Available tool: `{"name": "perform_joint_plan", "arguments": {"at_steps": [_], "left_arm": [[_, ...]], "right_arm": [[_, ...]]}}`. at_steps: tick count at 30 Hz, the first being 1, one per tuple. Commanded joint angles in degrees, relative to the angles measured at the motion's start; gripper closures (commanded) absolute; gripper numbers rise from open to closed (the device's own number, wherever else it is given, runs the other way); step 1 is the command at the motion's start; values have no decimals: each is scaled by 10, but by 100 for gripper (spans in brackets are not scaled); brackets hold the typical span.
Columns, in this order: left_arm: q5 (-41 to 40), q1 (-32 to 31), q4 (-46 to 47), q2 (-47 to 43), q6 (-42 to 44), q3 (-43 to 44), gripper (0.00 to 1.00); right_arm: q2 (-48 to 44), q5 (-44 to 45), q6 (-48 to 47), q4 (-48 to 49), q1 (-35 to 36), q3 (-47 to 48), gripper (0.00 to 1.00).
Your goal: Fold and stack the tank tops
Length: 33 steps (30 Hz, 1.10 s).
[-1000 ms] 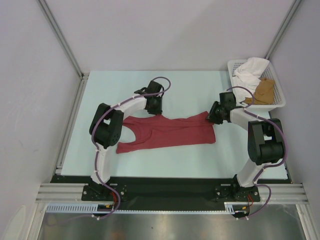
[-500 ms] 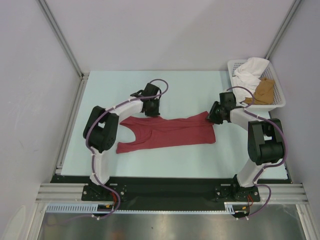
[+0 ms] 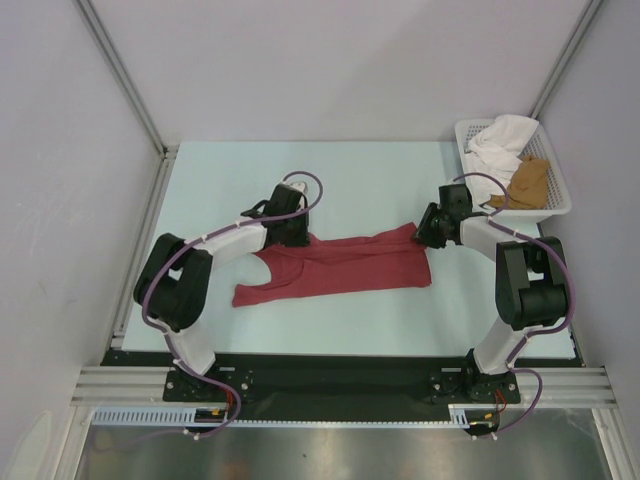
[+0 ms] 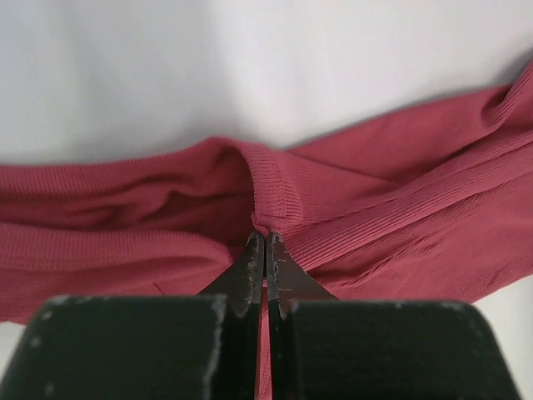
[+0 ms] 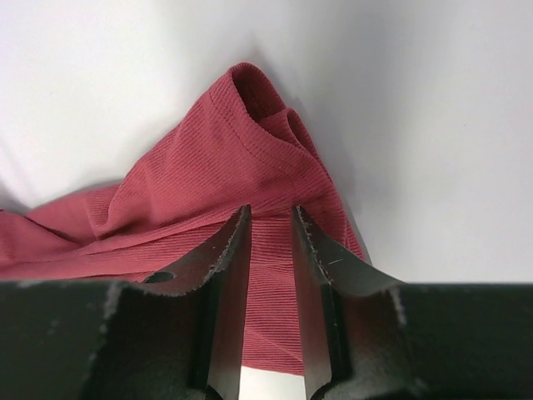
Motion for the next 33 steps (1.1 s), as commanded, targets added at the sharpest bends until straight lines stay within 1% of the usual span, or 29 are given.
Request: {"name": "perform_joint_plan", "arguments": {"at_steps": [1,8,15,17,18,20,21,23,24,27,33], "left_arm": [[17,-4,54,-46,-15,-29,100],[4,-23,72,-87,-14,-70,99],[-11,-40,73,-103,-8,-80,99],[-15,-43,77,-112,-8,-92,99],[-18,-48,78,-116,-8,-97,99],[-18,-52,81,-125,-8,-114,98],[-34,-54,85,-133,-9,-120,98],[-44,-59,88,-141,-14,-140,98],[-46,-61,89,-149,-15,-146,98],[-51,-64,100,-164,-22,-171,98],[-59,-72,134,-165,-36,-219,97]], "right_arm": [[5,9,-2,10,0,-5,70],[7,18,-6,3,0,-8,71],[1,33,-12,-11,0,-9,70],[0,40,-14,-12,0,-10,71],[0,42,-14,-13,0,-13,78],[1,43,-14,-14,0,-13,86],[4,43,-14,-14,0,-13,90],[5,43,-13,-14,0,-12,94],[7,43,-13,-14,0,-12,97],[8,43,-13,-13,0,-13,100],[8,45,-12,-12,0,-19,100]]}}
